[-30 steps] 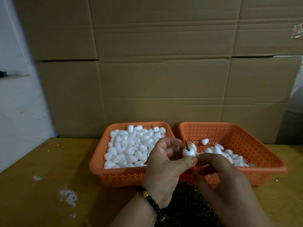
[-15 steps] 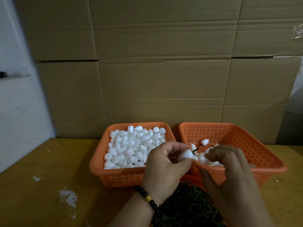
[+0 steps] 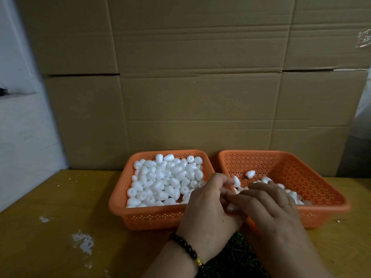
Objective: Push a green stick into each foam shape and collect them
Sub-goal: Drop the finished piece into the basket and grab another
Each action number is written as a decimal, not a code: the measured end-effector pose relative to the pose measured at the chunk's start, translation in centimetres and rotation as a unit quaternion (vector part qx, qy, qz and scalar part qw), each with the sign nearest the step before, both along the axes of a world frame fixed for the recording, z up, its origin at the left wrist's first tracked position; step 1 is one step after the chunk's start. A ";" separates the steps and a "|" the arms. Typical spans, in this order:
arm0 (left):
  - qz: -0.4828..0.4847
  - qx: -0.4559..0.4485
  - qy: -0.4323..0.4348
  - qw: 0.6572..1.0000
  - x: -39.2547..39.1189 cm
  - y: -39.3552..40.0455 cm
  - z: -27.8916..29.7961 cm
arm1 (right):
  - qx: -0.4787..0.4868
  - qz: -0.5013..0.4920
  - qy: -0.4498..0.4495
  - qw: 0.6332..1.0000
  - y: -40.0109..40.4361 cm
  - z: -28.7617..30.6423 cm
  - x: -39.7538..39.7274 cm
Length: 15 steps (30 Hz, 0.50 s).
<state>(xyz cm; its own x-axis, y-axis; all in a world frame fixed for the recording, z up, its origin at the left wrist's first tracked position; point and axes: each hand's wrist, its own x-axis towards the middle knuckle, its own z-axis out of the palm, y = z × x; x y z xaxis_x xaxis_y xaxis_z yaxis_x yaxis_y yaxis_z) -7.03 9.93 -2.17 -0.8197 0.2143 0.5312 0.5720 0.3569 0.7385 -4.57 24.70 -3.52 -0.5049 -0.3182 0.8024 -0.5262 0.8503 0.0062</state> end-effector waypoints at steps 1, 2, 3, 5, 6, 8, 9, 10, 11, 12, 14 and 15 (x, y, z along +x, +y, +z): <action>-0.002 -0.006 0.002 1.000 0.1 0.0 0.0 | 0.002 -0.005 0.000 1.000 0.0 0.0 0.0; -0.004 -0.011 0.002 1.000 0.1 0.1 0.0 | -0.001 -0.010 -0.005 1.000 0.0 0.0 0.0; -0.006 -0.015 -0.002 1.000 0.1 0.1 0.0 | -0.006 -0.013 -0.013 1.000 0.1 0.0 0.1; -0.007 -0.015 -0.014 1.000 0.2 0.2 0.0 | -0.019 -0.016 -0.028 0.999 0.1 0.0 0.1; -0.010 -0.007 -0.023 1.000 0.2 0.1 0.0 | -0.035 -0.013 -0.035 0.999 0.1 0.1 0.1; -0.010 0.001 -0.044 0.999 0.1 -0.1 0.1 | -0.094 -0.002 -0.056 0.994 0.4 0.3 0.0; -0.001 -0.004 -0.050 0.999 -0.1 -0.3 0.2 | -0.135 0.005 -0.076 0.988 0.7 0.5 -0.1; 0.013 -0.008 -0.055 0.998 -0.3 -0.7 0.4 | -0.179 0.015 -0.100 0.979 1.1 0.9 -0.2; 0.029 -0.004 -0.058 0.998 -0.6 -1.2 0.5 | -0.217 0.019 -0.120 0.969 1.5 1.3 -0.2; 0.045 0.005 -0.064 0.997 -1.0 -1.8 0.7 | -0.251 0.015 -0.138 0.958 1.9 1.6 -0.3; 0.081 0.016 -0.074 0.994 -1.7 -2.9 0.8 | -0.319 -0.007 -0.179 0.931 3.2 1.8 -0.9; 0.099 0.012 -0.079 0.992 -2.1 -3.4 0.8 | -0.352 -0.019 -0.200 0.914 3.9 1.8 -1.2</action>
<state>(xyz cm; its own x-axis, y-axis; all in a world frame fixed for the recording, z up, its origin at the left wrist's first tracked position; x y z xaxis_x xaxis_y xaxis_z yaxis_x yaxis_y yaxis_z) -9.14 6.51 -1.35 -0.9182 0.0288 0.3952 0.3680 0.4314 0.8237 -5.80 28.55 -1.71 -0.8028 0.2291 0.5506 -0.3372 0.5871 -0.7360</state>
